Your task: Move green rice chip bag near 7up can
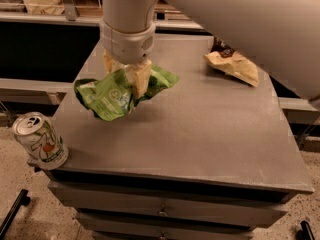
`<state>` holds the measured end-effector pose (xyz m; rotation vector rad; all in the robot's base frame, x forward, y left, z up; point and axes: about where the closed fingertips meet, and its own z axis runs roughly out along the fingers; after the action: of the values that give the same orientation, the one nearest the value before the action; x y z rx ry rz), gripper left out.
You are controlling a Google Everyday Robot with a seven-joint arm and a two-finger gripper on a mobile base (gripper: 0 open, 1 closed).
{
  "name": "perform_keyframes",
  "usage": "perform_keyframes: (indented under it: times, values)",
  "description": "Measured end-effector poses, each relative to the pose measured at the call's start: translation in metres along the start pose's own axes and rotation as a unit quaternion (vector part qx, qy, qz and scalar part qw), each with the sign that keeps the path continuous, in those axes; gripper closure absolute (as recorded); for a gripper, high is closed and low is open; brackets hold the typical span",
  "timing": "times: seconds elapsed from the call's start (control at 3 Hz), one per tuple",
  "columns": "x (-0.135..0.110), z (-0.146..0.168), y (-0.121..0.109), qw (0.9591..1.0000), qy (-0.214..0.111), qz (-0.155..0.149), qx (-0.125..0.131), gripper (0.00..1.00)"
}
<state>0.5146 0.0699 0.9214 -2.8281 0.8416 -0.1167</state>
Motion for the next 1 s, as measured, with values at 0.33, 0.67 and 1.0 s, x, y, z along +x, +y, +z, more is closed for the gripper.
perform_keyframes:
  times: [0.33,0.67,1.0]
  values:
    - [-0.020,0.012,-0.007,0.9997,0.009,-0.018,-0.011,1.00]
    - [-0.027,0.024,-0.018,0.9994,0.020,-0.009,-0.026,1.00]
    - [-0.027,0.024,-0.018,0.9994,0.020,-0.010,-0.026,1.00]
